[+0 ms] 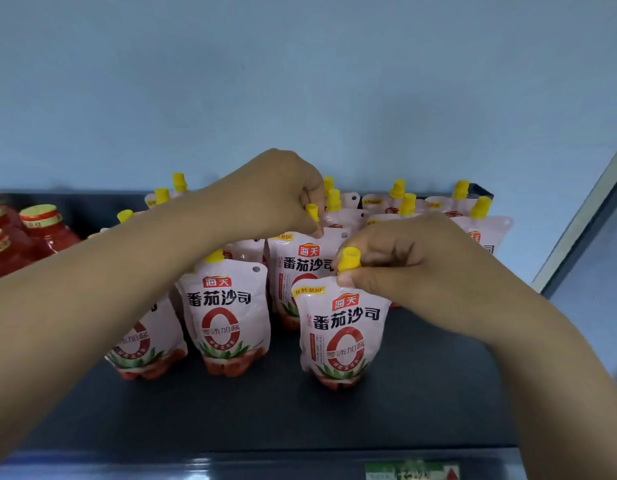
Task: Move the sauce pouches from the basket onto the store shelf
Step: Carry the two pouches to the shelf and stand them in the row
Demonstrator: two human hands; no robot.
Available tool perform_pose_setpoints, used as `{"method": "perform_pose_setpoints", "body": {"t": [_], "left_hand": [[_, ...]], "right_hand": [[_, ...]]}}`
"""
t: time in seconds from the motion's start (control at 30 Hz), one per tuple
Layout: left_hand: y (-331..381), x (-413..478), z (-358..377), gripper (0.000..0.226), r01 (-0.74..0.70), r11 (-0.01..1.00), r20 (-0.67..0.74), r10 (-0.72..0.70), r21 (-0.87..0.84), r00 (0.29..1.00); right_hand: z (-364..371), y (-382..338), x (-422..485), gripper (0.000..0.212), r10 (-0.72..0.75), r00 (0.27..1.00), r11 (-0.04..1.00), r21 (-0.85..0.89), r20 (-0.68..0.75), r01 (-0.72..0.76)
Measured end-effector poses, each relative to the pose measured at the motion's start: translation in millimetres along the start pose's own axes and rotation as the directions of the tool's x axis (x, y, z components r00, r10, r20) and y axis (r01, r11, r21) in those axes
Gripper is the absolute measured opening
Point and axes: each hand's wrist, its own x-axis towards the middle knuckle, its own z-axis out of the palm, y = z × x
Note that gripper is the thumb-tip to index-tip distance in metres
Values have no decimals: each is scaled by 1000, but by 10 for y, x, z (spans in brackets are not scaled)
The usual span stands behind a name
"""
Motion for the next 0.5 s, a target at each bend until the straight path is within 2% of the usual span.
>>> {"method": "perform_pose_setpoints", "body": {"t": [0.23,0.5], "left_hand": [[-122,-13,-75,16,12,1000,42,-12,1,999],[-153,18,-94,18,-43,997,32,41,56,999]], "right_hand": [[235,78,287,30,-67,996,996,-56,-62,64],[293,77,297,19,-18,992,997,-74,-126,9]]}}
